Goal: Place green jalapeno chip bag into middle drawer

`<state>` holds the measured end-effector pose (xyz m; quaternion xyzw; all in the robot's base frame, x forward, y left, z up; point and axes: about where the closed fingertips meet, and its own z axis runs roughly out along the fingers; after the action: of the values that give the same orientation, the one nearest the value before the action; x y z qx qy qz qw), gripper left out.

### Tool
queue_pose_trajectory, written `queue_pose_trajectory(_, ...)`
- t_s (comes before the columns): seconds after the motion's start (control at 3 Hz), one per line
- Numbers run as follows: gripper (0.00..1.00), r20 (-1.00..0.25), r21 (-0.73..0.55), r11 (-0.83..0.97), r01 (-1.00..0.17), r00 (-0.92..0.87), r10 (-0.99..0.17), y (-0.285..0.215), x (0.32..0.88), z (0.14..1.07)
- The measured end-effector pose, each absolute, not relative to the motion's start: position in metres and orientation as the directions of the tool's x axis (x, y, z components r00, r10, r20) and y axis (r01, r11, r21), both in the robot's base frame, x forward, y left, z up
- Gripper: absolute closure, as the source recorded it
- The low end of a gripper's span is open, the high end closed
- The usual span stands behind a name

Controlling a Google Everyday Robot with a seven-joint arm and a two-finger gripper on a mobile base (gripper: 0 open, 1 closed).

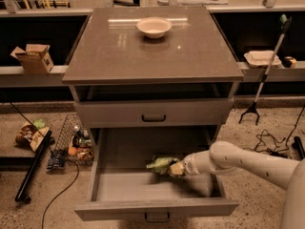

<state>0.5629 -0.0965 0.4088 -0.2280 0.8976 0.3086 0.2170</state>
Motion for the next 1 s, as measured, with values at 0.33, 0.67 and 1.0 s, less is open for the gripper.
queue_pose_trajectory(0.33,0.13,-0.530,0.456,0.701,-0.549,-0.800,-0.281,-0.100,0.567,0.410)
queue_pose_trajectory(0.67,0.00,-0.563,0.433,0.687,-0.584,-0.770,-0.300,-0.104,0.570,0.431)
queue_pose_trajectory(1.0,0.00,-0.637,0.383,0.672,-0.633,-0.708,-0.304,-0.114,0.566,0.478)
